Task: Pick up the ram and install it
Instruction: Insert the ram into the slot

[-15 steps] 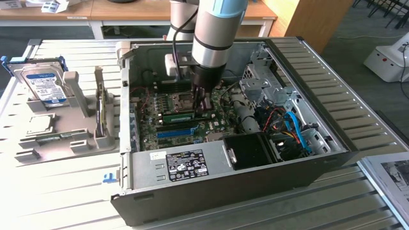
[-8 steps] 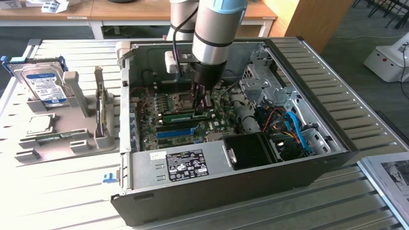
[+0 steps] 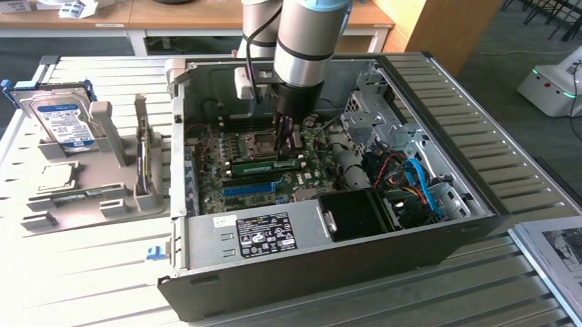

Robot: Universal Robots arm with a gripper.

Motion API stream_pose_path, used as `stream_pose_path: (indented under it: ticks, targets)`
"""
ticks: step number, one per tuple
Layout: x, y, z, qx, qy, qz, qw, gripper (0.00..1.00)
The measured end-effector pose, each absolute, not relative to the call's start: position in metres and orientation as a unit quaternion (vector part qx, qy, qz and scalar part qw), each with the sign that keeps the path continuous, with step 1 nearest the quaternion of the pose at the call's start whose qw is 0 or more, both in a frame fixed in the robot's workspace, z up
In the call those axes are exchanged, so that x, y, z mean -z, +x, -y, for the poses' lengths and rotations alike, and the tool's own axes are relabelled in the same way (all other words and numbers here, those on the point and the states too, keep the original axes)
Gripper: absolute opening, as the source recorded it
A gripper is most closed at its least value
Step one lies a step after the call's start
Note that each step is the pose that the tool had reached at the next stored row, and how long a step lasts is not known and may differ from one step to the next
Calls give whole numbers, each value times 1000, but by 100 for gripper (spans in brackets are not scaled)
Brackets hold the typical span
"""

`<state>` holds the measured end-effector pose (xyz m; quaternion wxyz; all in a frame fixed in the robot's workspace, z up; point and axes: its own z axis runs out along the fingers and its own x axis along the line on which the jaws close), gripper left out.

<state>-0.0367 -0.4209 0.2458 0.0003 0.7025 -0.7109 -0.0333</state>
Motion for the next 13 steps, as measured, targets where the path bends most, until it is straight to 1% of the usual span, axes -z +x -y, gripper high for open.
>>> stream_pose_path:
  ticks: [13]
  targets:
    - [-262,-37,421,33,703,711,0,31]
